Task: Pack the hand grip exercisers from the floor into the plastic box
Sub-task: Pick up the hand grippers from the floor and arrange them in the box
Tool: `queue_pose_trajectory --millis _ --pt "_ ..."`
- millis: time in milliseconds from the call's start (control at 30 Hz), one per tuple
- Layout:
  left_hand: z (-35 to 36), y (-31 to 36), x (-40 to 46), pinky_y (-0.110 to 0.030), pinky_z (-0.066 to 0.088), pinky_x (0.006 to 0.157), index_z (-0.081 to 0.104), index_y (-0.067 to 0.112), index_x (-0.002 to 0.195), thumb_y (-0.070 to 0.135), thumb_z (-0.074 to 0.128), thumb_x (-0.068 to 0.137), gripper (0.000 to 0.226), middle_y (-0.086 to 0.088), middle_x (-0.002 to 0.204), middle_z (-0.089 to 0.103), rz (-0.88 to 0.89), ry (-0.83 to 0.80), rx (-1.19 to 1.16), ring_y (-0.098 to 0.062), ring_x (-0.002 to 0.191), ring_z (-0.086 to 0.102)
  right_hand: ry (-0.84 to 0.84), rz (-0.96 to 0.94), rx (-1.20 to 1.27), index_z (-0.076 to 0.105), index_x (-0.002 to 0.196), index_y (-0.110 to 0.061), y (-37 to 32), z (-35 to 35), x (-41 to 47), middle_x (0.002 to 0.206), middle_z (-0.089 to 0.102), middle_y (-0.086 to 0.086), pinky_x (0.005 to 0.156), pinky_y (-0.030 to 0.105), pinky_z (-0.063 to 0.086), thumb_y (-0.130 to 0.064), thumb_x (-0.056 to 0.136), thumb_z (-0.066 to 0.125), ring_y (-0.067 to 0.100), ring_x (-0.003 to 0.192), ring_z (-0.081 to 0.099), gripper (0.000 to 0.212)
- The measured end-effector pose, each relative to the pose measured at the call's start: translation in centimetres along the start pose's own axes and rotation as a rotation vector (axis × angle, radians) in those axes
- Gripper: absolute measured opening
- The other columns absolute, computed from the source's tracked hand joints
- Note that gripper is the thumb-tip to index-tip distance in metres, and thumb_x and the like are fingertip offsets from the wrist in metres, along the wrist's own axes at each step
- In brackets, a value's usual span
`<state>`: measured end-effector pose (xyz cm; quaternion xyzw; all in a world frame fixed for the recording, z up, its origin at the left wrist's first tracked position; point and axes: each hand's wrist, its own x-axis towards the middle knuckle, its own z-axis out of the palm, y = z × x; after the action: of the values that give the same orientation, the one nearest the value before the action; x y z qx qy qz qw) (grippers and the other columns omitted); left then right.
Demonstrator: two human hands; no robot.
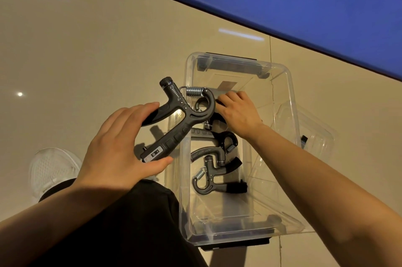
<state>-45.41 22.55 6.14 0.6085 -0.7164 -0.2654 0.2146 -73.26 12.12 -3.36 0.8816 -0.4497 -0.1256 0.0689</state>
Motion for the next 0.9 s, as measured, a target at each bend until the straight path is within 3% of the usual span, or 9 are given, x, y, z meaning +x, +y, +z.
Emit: queue_pose_trajectory --millis 200,467,633,700,767,900 --pt "0.1 0.1 -0.1 -0.028 0.035 0.085 0.039 0.027 0.135 0.063 0.057 0.059 0.086 0.008 0.122 0.05 -0.013 -0.01 -0.021 -0.009 0.109 0.044 -0.252 0.099 0.132 0.035 0.142 -0.017 0.7 1.6 -1.3 0.14 0.043 0.008 0.098 0.042 0.036 -0.033 0.081 0.066 0.03 0.124 0.043 0.07" --pt "0.1 0.2 -0.1 -0.03 0.034 0.086 0.039 0.028 0.136 0.064 0.056 0.058 0.087 0.007 0.125 0.05 -0.023 -0.018 -0.024 -0.01 0.111 0.043 -0.297 0.245 0.283 0.023 0.148 -0.021 -0.4 2.8 -1.3 0.152 0.027 0.007 0.108 0.044 0.031 -0.016 0.089 0.058 0.029 0.139 0.025 0.069" --pt "0.0 0.3 -0.1 -0.031 0.036 0.083 0.039 0.029 0.135 0.062 0.059 0.058 0.087 0.006 0.124 0.051 -0.02 -0.011 -0.017 -0.01 0.108 0.043 -0.302 0.27 0.193 0.015 0.149 -0.02 -1.3 2.2 -1.5 0.152 0.024 0.008 0.108 0.044 0.032 -0.013 0.088 0.057 0.031 0.136 0.028 0.075" --pt "0.0 0.3 0.0 -0.03 0.036 0.082 0.039 0.028 0.135 0.057 0.067 0.056 0.088 0.005 0.123 0.052 -0.013 -0.006 -0.008 -0.01 0.108 0.044 -0.305 0.358 0.275 0.021 0.148 -0.02 -1.9 1.0 -1.7 0.148 0.033 0.008 0.103 0.04 0.038 -0.014 0.088 0.057 0.031 0.131 0.034 0.07" --pt "0.0 0.2 0.1 -0.03 0.036 0.082 0.04 0.027 0.135 0.056 0.067 0.057 0.088 0.006 0.123 0.052 0.003 -0.002 -0.003 -0.011 0.108 0.044 -0.245 0.538 0.532 0.039 0.14 -0.019 -2.7 -1.5 -2.7 0.135 0.049 0.008 0.091 0.036 0.044 -0.019 0.09 0.057 0.027 0.121 0.046 0.053" --pt "0.1 0.2 0.1 -0.03 0.035 0.084 0.042 0.027 0.136 0.061 0.057 0.06 0.084 0.007 0.123 0.051 0.002 -0.008 -0.016 -0.011 0.11 0.043 -0.063 0.675 1.037 0.061 0.119 -0.024 -4.9 -8.2 -7.7 0.106 0.065 -0.009 0.081 0.018 0.048 -0.026 0.089 0.061 0.003 0.096 0.06 0.03"
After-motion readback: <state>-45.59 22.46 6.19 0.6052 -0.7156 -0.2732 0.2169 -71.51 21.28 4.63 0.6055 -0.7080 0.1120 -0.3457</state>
